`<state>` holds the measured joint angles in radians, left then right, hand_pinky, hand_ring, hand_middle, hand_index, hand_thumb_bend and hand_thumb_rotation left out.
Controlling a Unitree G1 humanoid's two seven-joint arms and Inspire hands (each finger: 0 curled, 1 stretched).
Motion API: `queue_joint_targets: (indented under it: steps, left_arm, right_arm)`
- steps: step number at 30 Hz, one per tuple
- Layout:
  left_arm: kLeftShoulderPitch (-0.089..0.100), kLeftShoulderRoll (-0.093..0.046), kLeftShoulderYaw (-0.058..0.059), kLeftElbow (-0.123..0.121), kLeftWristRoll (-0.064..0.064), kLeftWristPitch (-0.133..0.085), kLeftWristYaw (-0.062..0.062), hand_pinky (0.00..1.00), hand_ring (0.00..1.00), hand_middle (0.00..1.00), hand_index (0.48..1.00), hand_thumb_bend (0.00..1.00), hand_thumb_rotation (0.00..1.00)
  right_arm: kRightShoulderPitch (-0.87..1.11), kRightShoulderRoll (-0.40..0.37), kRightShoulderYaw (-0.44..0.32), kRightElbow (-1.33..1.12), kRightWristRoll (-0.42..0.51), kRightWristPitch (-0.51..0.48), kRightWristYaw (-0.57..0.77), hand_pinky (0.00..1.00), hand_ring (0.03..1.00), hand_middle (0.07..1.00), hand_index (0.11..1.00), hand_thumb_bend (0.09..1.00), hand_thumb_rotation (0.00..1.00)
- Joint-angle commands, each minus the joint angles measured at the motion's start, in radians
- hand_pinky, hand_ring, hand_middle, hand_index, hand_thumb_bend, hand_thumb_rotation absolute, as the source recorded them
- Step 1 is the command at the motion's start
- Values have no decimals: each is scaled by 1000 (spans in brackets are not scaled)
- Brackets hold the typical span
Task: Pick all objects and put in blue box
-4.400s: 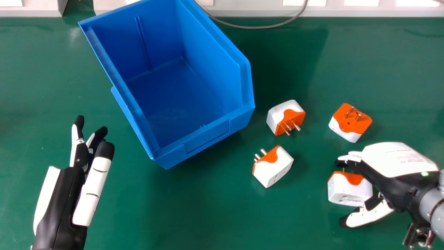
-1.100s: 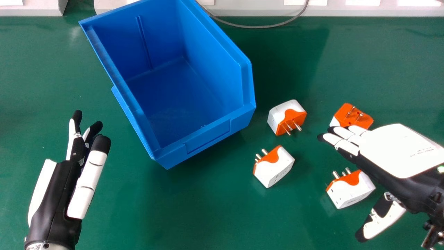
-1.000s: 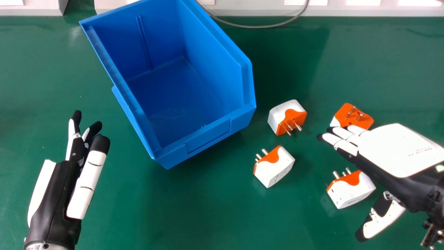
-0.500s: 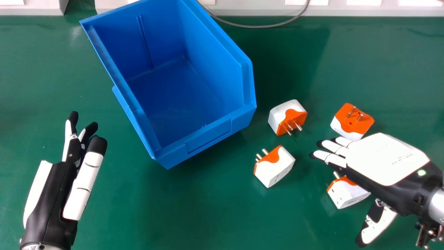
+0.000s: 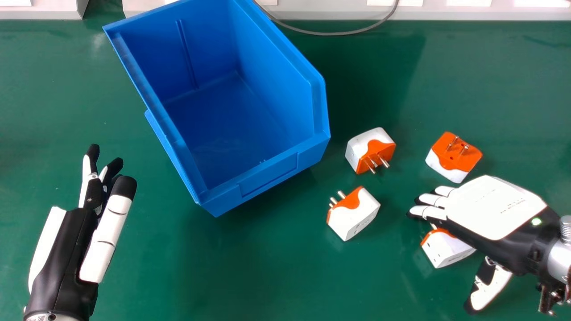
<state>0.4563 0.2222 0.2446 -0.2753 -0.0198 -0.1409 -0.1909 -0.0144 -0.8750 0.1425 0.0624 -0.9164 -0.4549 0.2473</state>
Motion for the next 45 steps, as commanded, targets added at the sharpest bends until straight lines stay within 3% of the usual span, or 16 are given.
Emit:
queue_joint_targets:
  steps: [1,7,8,12,14,17,18,23,32,40,45]
  left_arm:
    - [1,17,15,-22,-5,-3,-2,941,969,984,972,702,1000]
    - [-7,22,19,-8,-7,-7,-6,947,969,983,972,697,1000]
    - [-7,22,20,-9,-7,-6,-7,948,969,983,972,697,1000]
    - [-4,23,23,-13,-6,-5,-8,949,969,983,972,697,1000]
    - [0,22,24,-19,-7,-3,-8,949,969,983,972,695,1000]
    - [-1,22,26,-13,-7,-9,-7,949,968,983,971,695,1000]
    - [-2,23,27,-9,-7,-11,-8,949,968,982,971,695,1000]
    - [1,27,31,-6,-9,-15,-10,950,967,983,971,698,1000]
    - [19,28,33,-33,-7,-5,-6,952,966,983,972,727,1000]
    - [19,29,33,-30,-6,-1,-6,951,966,983,972,730,1000]
    - [31,23,28,-67,-4,20,-4,950,966,982,972,731,1000]
  right_arm:
    - [-31,-25,8,18,-5,-10,-30,817,907,904,853,744,241]
    - [-77,-22,42,96,-18,-38,-97,774,863,853,810,642,129]
    - [-87,-21,49,115,-18,-45,-111,753,846,837,793,573,82]
    - [-144,9,72,216,16,-76,-152,721,818,816,771,497,52]
    - [-165,20,87,251,15,-71,-166,554,698,719,654,459,21]
    - [-194,18,130,282,-51,-53,-221,484,624,655,557,463,8]
    - [-202,11,146,290,-78,-54,-252,432,554,611,511,475,5]
    - [-219,-11,184,304,-128,-59,-331,405,485,564,476,487,2]
    - [-229,-2,206,329,-135,-36,-373,381,439,510,445,498,0]
    - [-227,-10,210,318,-127,-21,-368,432,422,457,454,501,0]
    - [-231,-12,211,317,-128,-17,-363,424,405,453,470,501,0]
